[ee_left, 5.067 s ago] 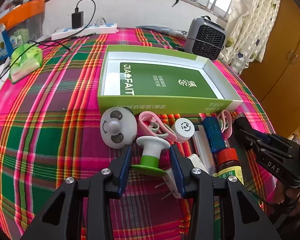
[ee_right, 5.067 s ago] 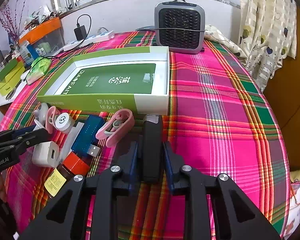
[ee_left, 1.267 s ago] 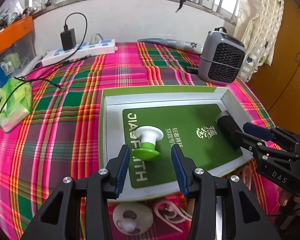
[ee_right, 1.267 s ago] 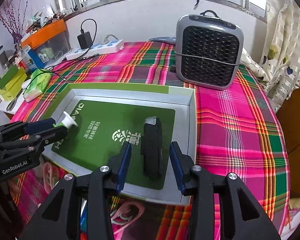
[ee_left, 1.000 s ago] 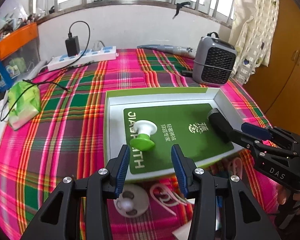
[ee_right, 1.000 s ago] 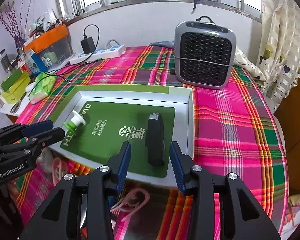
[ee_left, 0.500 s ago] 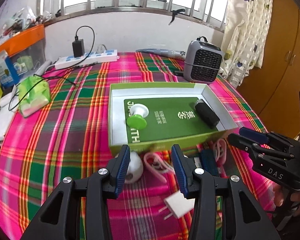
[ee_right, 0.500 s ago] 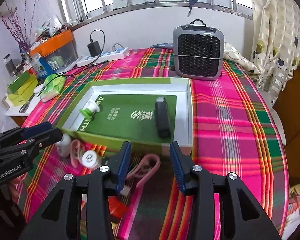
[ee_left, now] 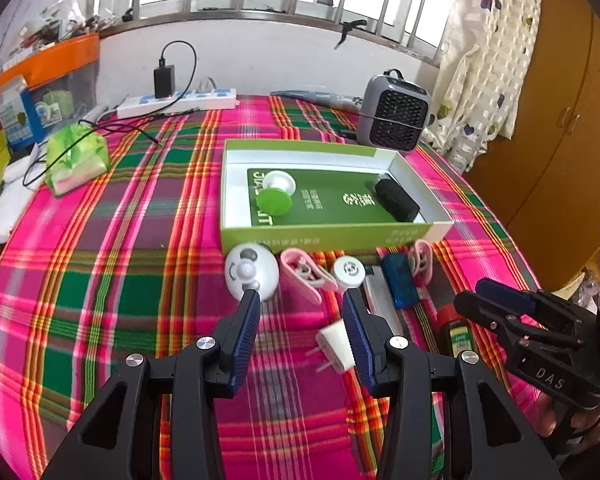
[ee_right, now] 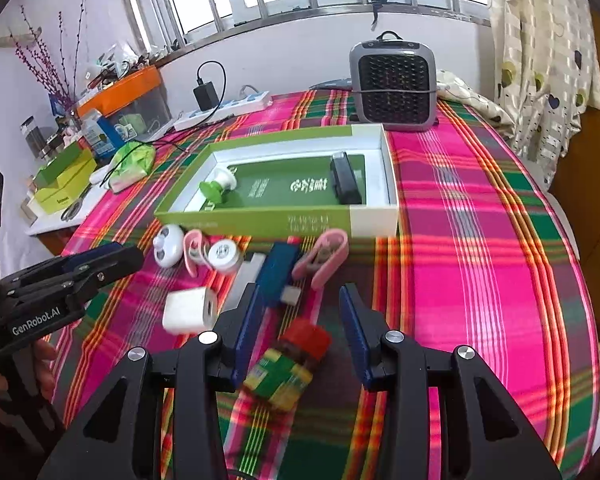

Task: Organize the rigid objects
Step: 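Grasp the brown red-capped bottle with the right tool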

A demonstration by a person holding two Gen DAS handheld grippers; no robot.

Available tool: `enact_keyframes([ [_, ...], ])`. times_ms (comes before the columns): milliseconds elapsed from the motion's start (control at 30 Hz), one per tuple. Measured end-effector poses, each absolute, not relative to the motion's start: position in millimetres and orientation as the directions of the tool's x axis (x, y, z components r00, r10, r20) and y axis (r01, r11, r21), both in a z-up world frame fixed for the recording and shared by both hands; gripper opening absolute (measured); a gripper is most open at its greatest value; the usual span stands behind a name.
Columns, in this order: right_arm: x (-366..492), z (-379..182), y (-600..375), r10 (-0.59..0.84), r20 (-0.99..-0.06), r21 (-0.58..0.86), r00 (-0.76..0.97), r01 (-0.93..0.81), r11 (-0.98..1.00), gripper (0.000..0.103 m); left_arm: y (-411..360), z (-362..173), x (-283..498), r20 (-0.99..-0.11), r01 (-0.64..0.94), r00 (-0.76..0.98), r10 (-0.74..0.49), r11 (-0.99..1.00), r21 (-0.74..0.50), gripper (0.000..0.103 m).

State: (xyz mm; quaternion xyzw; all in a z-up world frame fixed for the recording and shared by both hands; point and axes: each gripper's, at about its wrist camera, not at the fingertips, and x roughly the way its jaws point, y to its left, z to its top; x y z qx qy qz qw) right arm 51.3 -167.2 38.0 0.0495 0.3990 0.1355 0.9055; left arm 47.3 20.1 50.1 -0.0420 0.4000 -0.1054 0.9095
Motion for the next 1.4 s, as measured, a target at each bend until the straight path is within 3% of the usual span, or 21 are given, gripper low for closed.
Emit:
enact_keyframes([
  [133, 43.3, 35.8, -163.4, 0.273, -0.712, 0.184, 0.647, -0.204, 0.962, 0.051, 18.1, 47.0, 39.0, -0.718, 0.178, 0.651, -0.246, 0.969, -0.171, 0.042],
  [900, 33.3, 9.5, -158.8, 0.186, -0.767, 0.123, 0.614, -0.144, 0.982, 0.051, 12.2, 29.1, 34.9, -0.745, 0.231, 0.593, -0.304, 0.951, -0.204, 0.042],
  [1067, 34.0, 8.4, -160.8, 0.185, -0.768, 0.115, 0.613, -0.151, 0.982, 0.033, 6.9, 26.4, 39.2, -0.752, 0.249, 0.581, -0.311, 0.948, -0.2, 0.042],
  [1400, 33.8, 8.9, -163.1, 0.197, -0.764, 0.12, 0.614, -0.165, 0.979, 0.033, 1.1, 21.1, 54.6, -0.768, 0.275, 0.548, -0.333, 0.938, -0.211, 0.042],
])
